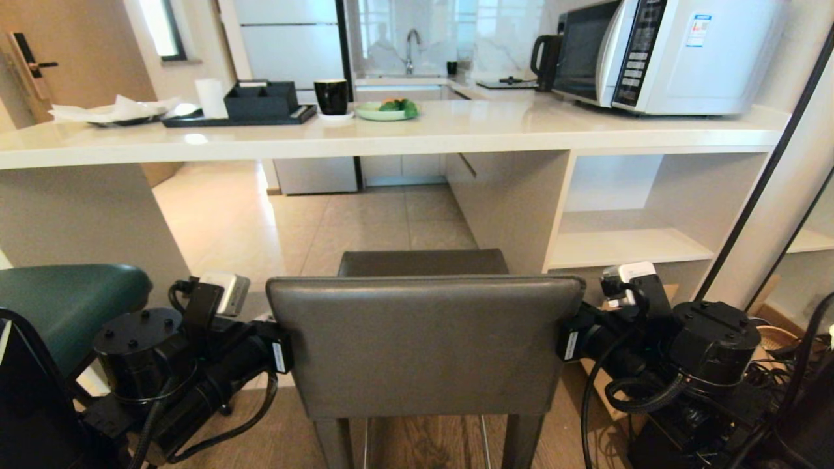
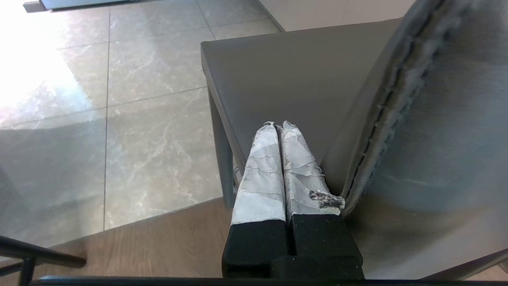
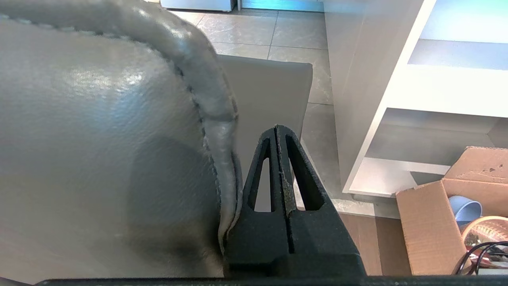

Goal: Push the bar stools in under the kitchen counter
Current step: Push the gray chair back under the dining table

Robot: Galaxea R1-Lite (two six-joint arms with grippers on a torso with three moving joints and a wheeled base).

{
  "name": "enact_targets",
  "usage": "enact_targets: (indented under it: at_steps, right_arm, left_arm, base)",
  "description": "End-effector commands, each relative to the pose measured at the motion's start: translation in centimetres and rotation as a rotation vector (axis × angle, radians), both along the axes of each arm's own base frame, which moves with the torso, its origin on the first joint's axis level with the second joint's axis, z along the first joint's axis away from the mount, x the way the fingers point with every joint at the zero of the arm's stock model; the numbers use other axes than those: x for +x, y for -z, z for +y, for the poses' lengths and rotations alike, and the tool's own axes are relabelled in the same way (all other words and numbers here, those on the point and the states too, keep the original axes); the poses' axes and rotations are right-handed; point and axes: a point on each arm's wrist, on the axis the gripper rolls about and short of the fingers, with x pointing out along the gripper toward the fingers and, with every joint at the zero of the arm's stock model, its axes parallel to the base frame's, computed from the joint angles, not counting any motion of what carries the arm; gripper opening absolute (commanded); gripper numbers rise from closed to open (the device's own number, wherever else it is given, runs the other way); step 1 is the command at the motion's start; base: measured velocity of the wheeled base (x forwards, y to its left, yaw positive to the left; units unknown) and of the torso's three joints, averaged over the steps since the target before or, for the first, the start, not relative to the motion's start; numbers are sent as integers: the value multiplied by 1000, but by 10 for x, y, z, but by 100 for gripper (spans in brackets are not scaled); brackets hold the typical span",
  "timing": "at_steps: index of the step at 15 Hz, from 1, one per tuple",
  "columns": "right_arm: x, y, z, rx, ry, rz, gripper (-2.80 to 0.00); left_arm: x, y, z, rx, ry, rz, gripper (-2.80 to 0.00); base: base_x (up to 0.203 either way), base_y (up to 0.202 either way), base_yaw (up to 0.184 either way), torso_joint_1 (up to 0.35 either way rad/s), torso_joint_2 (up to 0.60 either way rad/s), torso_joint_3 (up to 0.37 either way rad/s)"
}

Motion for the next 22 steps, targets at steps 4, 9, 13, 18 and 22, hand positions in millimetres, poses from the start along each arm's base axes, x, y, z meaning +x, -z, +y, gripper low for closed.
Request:
enact_targets:
  at_steps: [4,9,13,18,22]
  right_arm:
    - [-1,0,0,-3,0,-3,-280]
    - [-3,-1,2,-7,-11,-9,-280]
    - [-5,-1,3,-8,-18,-6,-280]
    - [-26,-2,3,-18,-61,9,-280]
    - [-24,-4,6,-20,-71,-4,-280]
  left_arm:
    - [-1,-1,-1,9,8,-10,-280]
    - [-3,-2,-2,16,17,-19,-280]
    - [-5,-3,-4,16,22,-22,-280]
    - [-17,-8,-17,17,57,-39,-280]
    - [-48,0,-47,69,148,-14,-280]
  base:
    - [20,0,0,-3,2,3]
    - [183,0,3,-3,2,5]
    - [183,0,1,3,-3,6]
    - [91,0,0,1,1,2]
    - [0,0,0,0,0,0]
